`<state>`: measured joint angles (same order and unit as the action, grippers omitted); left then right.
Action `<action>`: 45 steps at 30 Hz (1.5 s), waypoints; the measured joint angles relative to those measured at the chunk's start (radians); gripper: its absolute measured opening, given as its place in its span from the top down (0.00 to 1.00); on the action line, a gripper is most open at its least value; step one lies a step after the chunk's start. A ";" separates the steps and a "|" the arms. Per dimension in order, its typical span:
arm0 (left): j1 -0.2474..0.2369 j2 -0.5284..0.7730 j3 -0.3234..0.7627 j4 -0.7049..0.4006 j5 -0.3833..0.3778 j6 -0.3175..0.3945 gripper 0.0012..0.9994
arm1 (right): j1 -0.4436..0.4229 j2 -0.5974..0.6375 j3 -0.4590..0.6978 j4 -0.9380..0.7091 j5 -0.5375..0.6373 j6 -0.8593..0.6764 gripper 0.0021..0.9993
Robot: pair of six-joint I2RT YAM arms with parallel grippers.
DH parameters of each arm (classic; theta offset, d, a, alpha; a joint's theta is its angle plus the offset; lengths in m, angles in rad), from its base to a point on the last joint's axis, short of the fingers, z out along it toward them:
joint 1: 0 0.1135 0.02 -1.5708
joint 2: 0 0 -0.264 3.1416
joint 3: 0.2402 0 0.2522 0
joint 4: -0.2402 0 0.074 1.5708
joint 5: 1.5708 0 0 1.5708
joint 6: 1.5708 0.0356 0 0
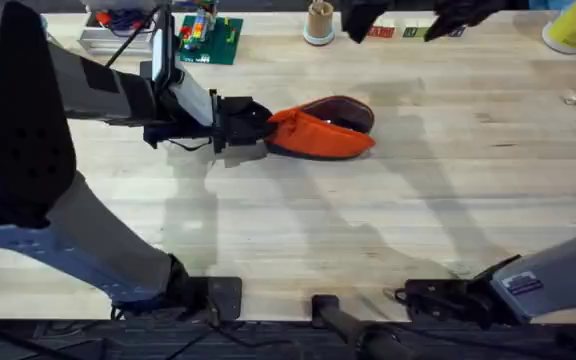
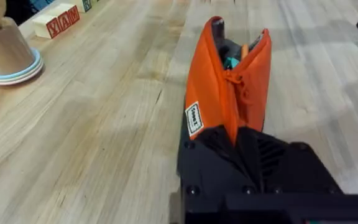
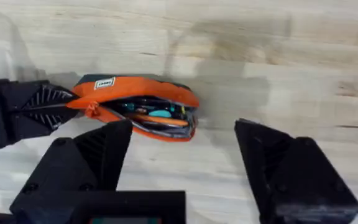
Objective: Unzip the bag, pick up the pens from the table one at a time and place them inside, then zip the bag closed.
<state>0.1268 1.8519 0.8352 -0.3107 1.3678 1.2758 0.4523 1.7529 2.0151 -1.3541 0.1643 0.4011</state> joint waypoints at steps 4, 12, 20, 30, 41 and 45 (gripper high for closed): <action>0.000 0.000 0.000 0.000 0.000 0.000 0.96 | 0.016 -0.045 0.000 -0.032 0.007 0.016 0.00; 0.000 0.000 0.000 0.000 0.000 0.000 0.96 | 0.190 -0.078 0.001 -0.092 0.164 0.128 0.00; 0.000 0.000 0.000 0.000 0.000 0.000 0.96 | 0.271 -0.078 0.001 -0.230 0.236 0.308 0.00; 0.000 0.000 0.000 0.000 0.000 0.000 0.96 | 0.304 -0.078 0.001 -0.256 0.258 0.385 0.00; 0.000 0.000 0.000 0.000 0.000 0.000 0.96 | 0.304 -0.118 -0.004 -0.156 0.197 0.374 0.01; 0.000 0.000 0.000 0.000 0.000 0.000 0.96 | 0.298 -0.175 -0.059 -0.105 0.151 0.353 0.01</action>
<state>0.1268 1.8519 0.8350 -0.3107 1.3678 1.2758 0.7503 1.5777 1.9560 -1.4596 0.3153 0.7538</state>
